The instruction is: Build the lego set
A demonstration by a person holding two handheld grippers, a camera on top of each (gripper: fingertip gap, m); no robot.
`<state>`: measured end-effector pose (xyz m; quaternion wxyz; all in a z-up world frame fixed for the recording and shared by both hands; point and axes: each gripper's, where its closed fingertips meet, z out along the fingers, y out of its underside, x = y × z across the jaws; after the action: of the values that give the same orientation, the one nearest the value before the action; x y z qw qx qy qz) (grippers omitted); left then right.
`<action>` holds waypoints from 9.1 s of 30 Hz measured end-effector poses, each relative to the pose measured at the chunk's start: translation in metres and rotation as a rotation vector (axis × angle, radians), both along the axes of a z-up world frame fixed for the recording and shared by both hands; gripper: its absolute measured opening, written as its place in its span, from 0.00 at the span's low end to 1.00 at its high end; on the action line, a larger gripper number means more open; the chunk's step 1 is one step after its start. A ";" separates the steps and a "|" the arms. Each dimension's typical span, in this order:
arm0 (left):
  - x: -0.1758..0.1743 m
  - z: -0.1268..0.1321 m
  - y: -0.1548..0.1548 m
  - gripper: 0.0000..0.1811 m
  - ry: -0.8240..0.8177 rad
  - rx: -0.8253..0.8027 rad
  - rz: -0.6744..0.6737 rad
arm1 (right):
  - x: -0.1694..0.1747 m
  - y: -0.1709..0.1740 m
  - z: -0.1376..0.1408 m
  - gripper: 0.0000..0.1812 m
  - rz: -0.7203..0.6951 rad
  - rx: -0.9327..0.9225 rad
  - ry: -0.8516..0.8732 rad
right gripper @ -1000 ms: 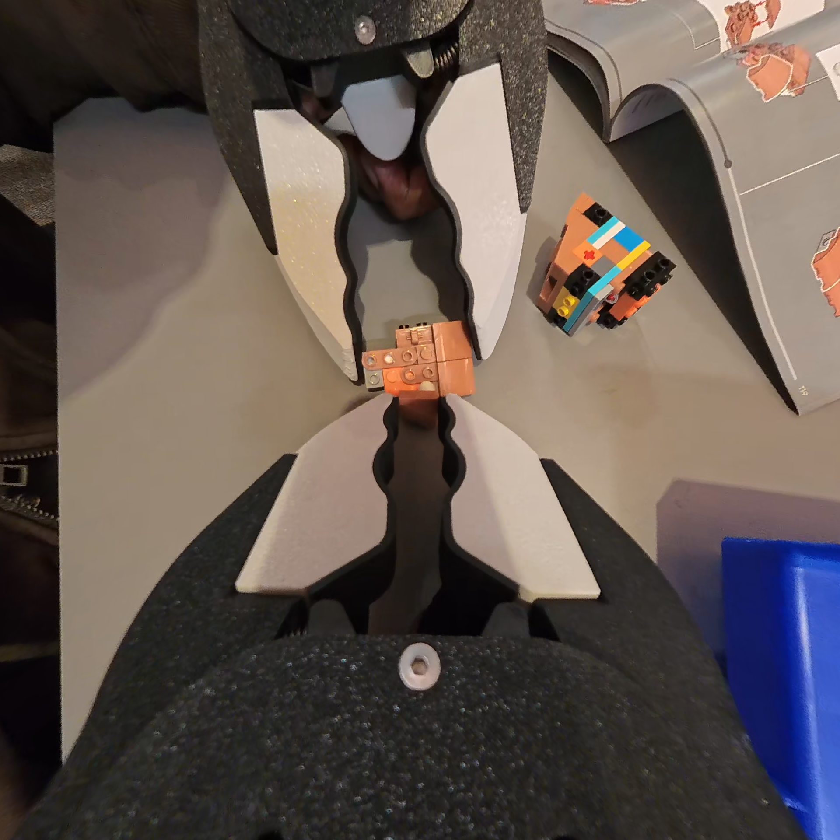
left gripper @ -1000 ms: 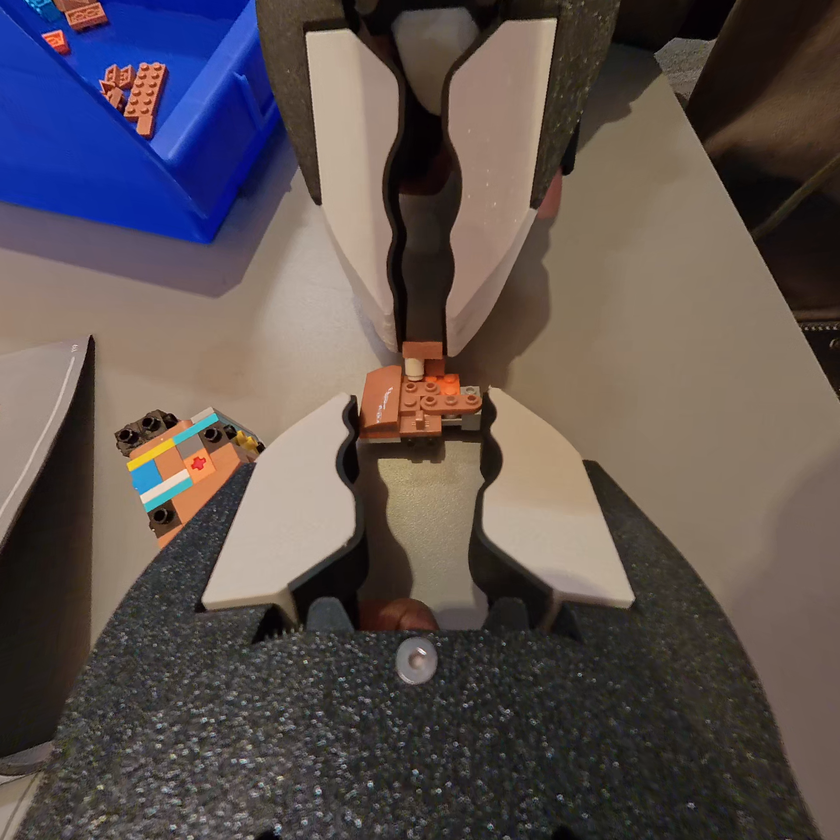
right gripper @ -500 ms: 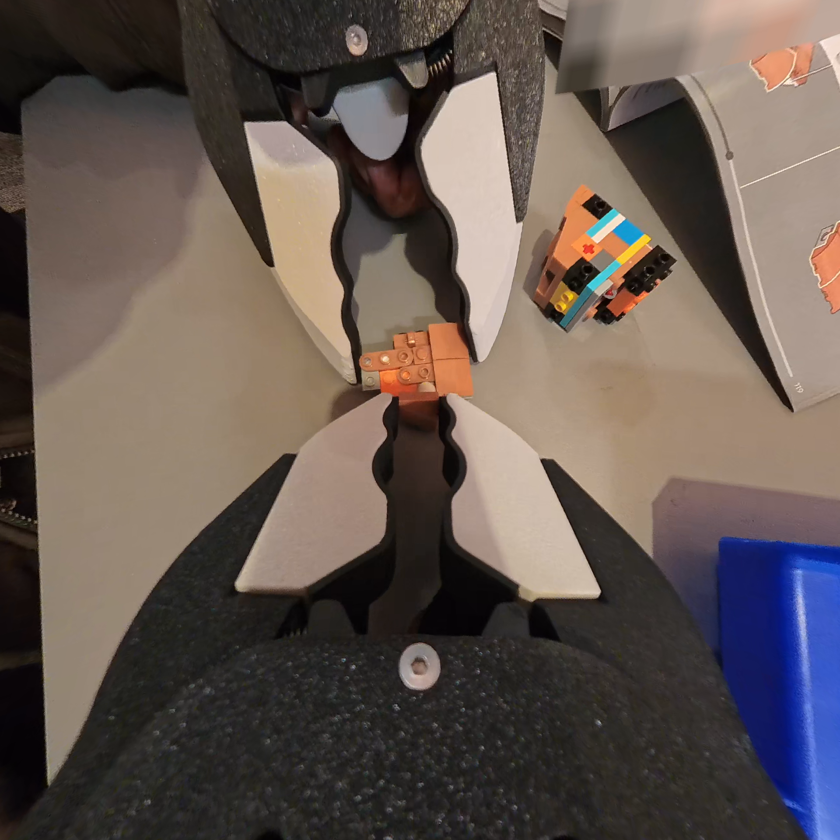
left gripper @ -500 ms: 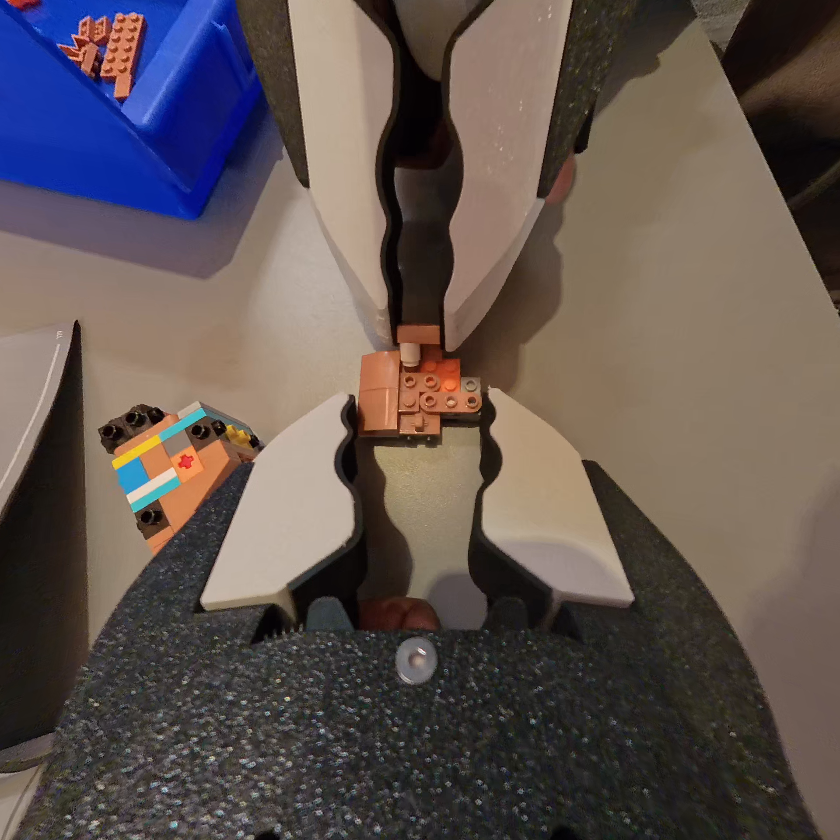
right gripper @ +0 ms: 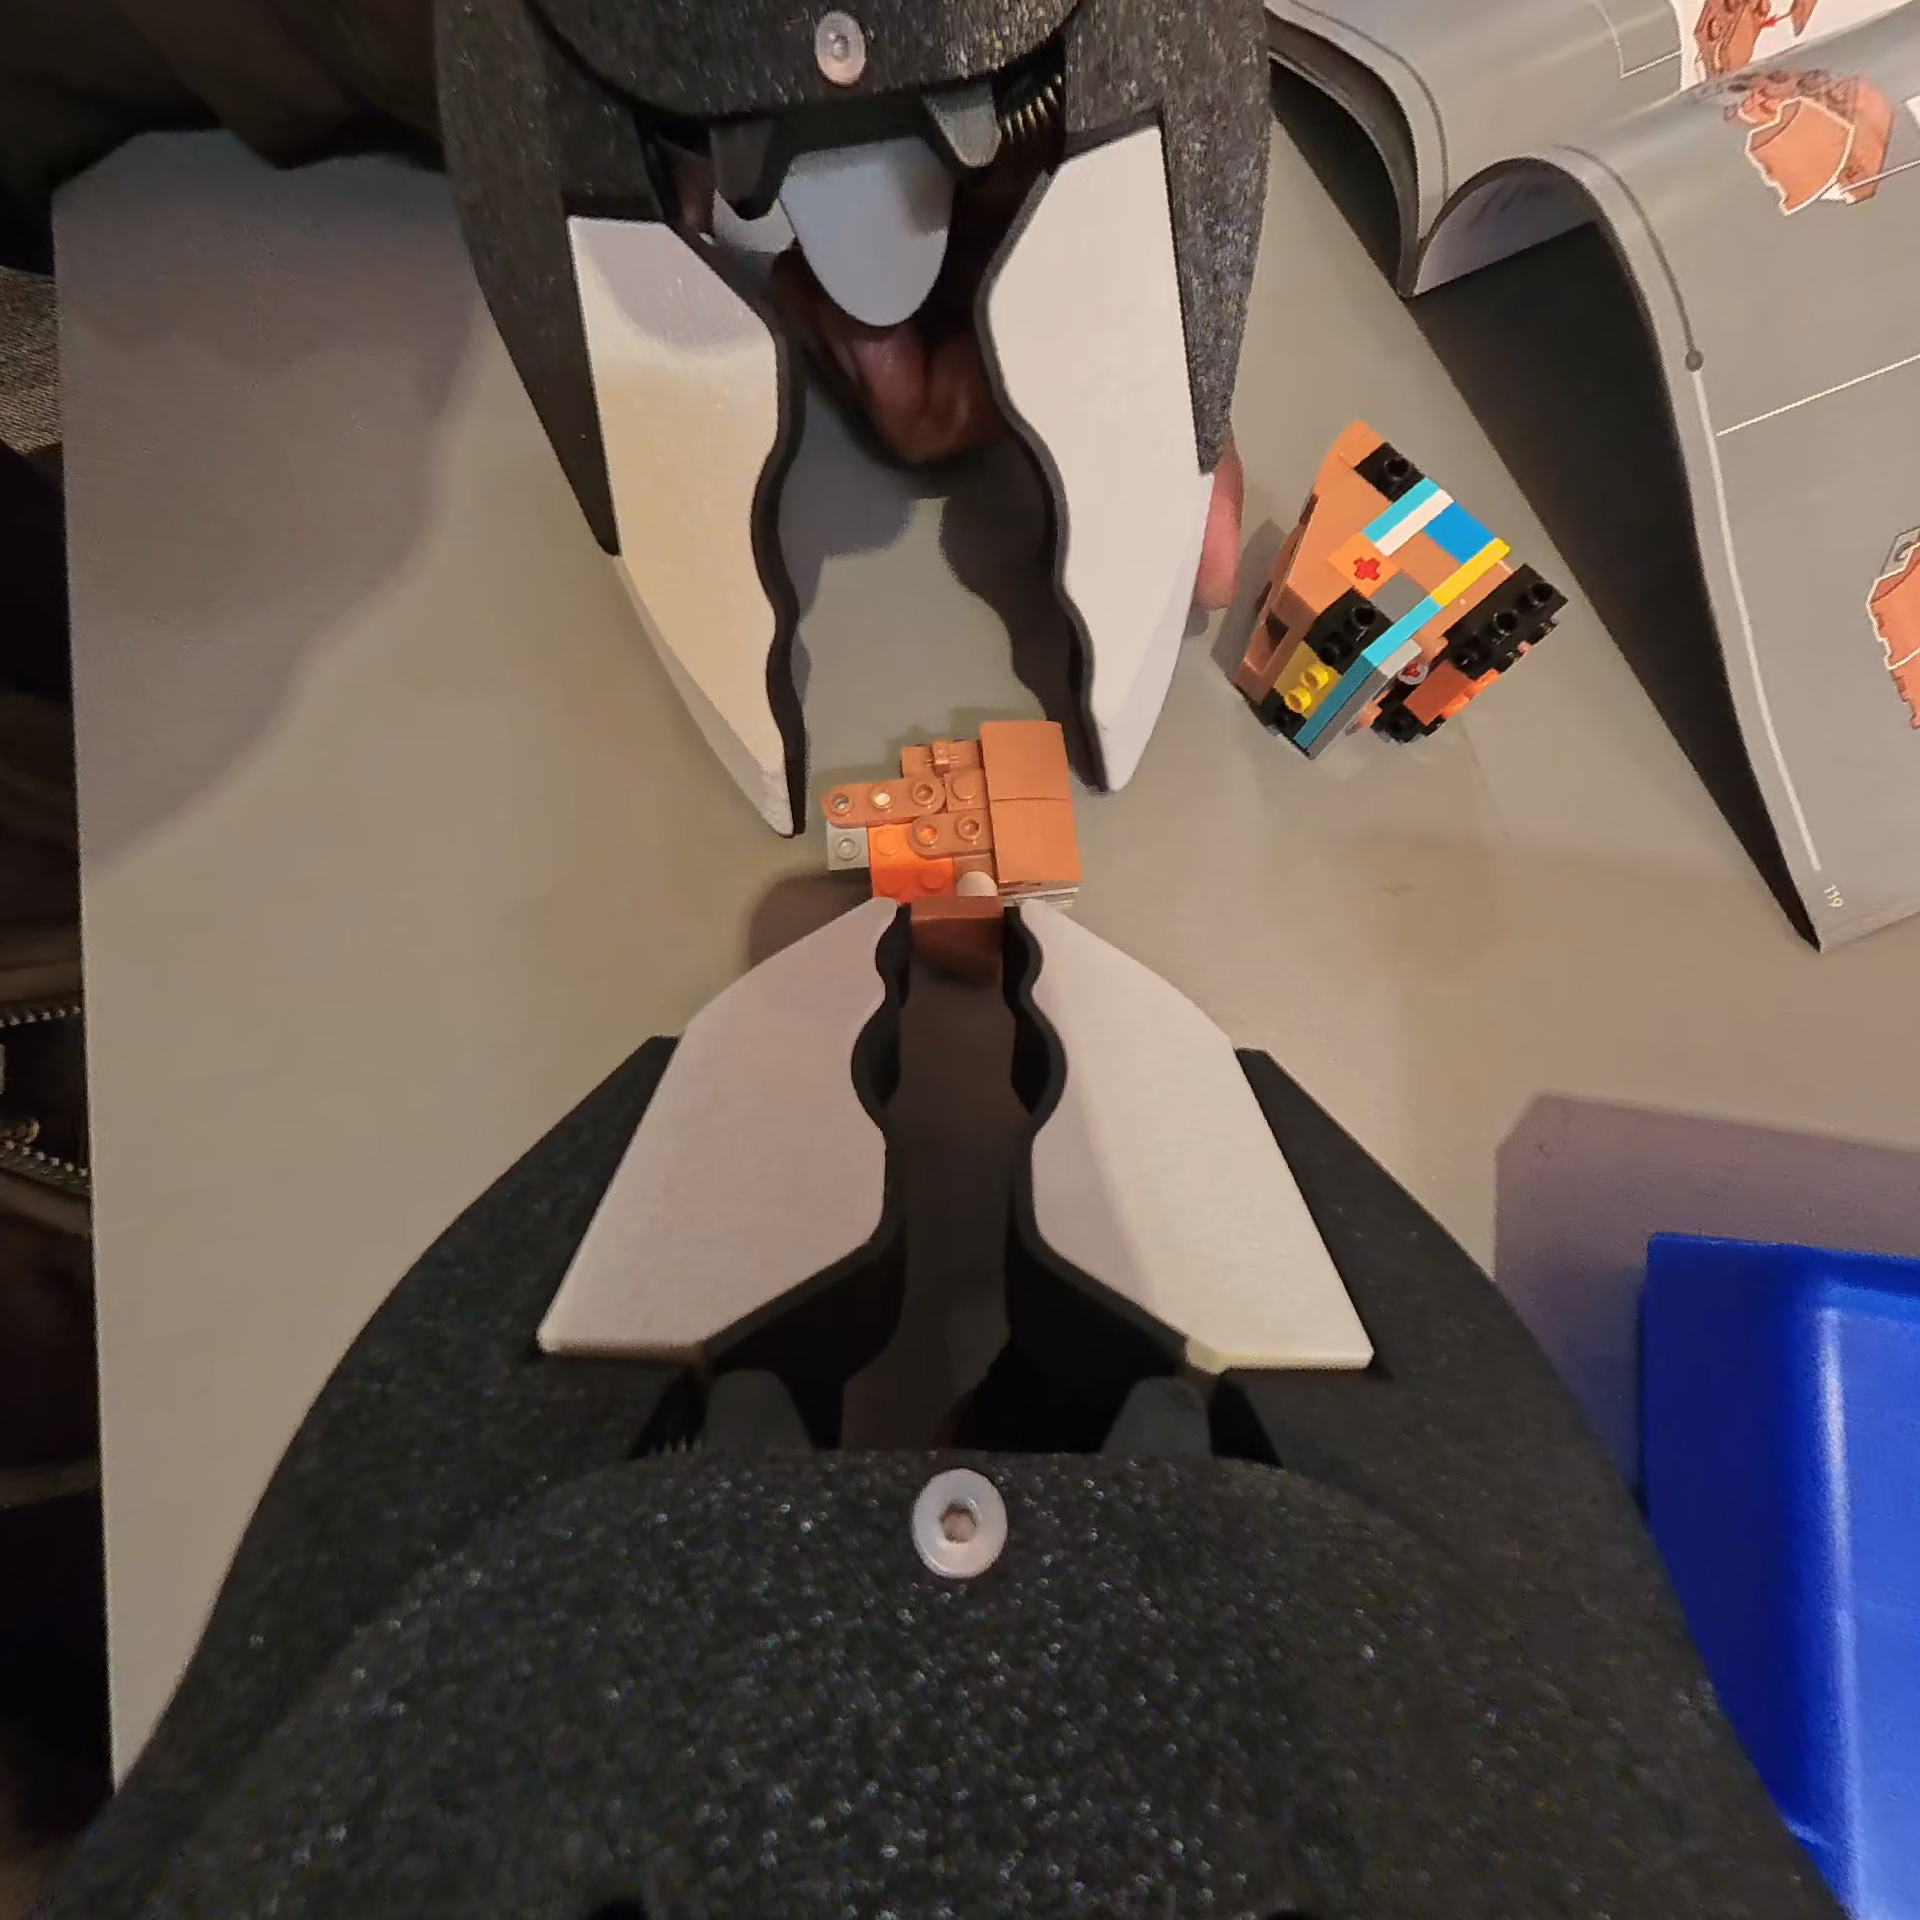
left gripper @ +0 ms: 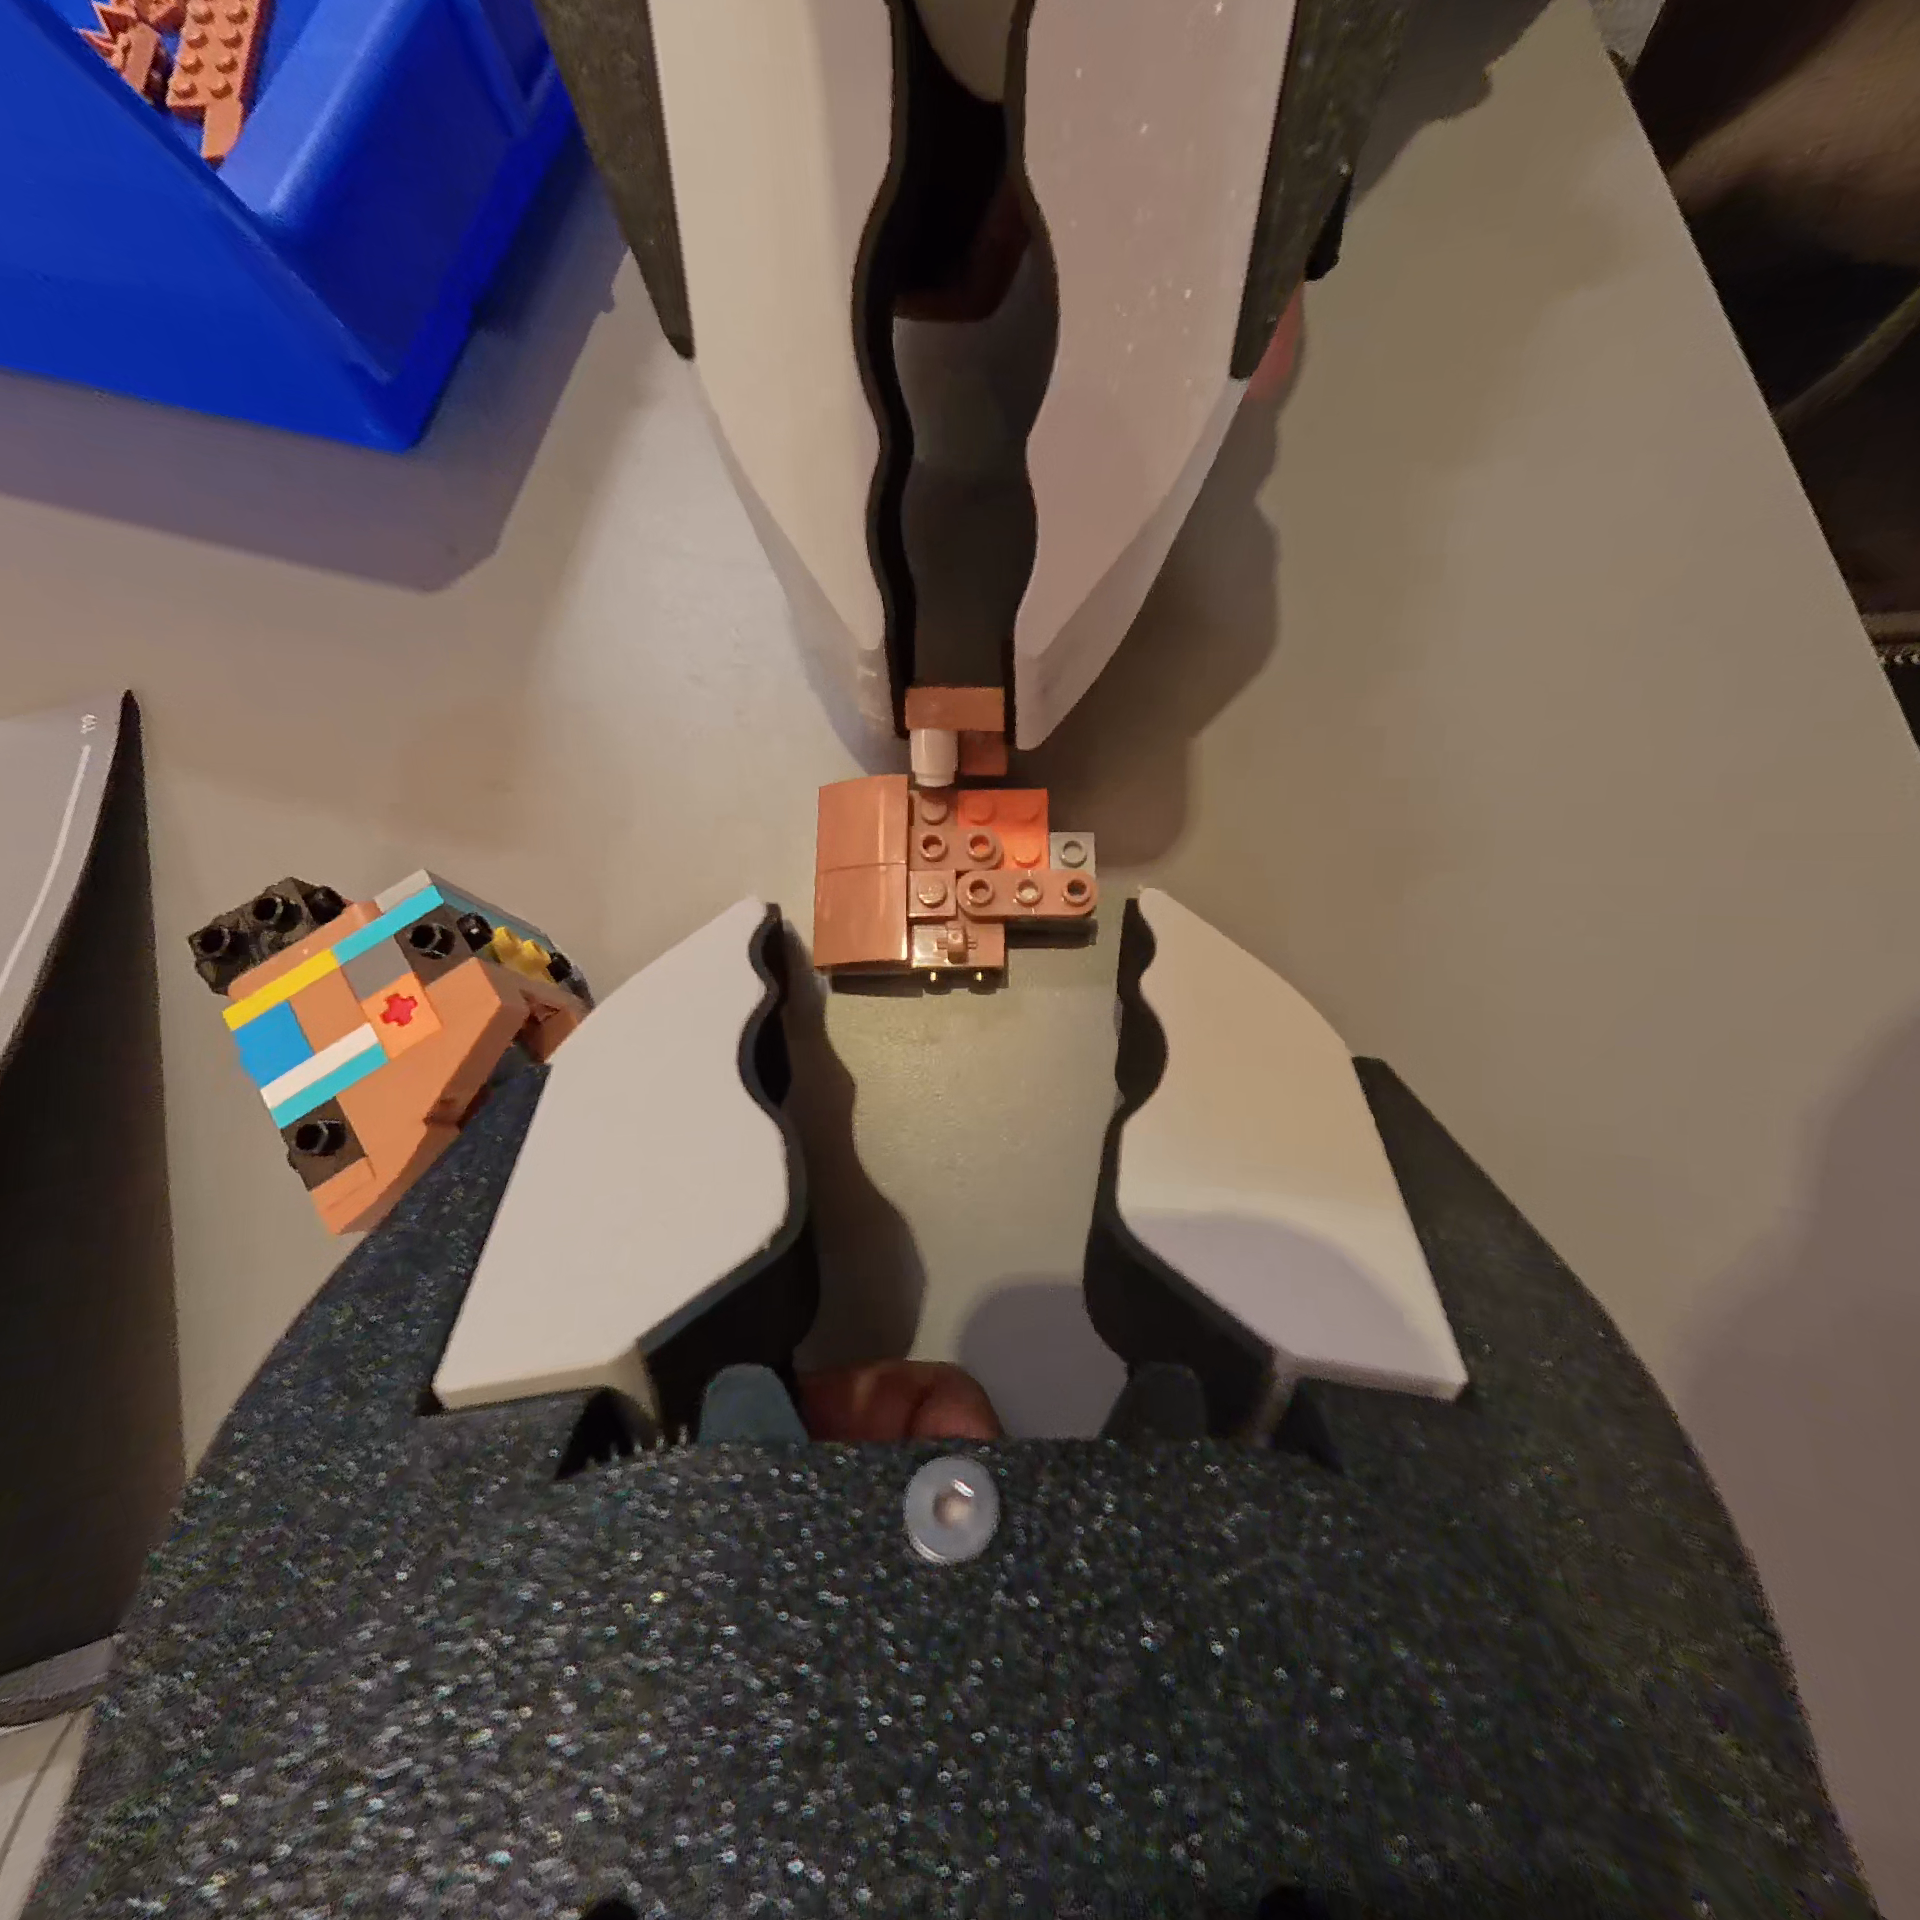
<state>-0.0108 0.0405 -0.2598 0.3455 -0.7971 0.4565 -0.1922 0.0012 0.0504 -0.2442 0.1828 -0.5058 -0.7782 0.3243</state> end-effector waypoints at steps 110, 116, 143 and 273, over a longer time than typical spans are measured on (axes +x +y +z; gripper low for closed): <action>0.008 0.047 -0.011 0.29 -0.472 -0.174 -0.039 | -0.014 -0.019 0.049 0.29 0.508 0.699 0.789; 0.007 0.052 -0.015 0.29 -0.506 -0.174 -0.051 | -0.020 -0.027 0.050 0.25 0.577 0.681 0.804; 0.009 0.057 -0.029 0.29 -0.543 -0.204 -0.161 | -0.018 -0.039 0.052 0.16 0.599 0.502 0.905; -0.036 0.032 0.018 0.29 0.022 0.454 0.142 | -0.042 0.023 0.074 0.16 0.012 0.209 0.844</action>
<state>-0.0465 0.0586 -0.2275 0.5235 -0.7312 0.4343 -0.0512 -0.0411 0.0738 -0.1703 0.5331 -0.3030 -0.6671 0.4231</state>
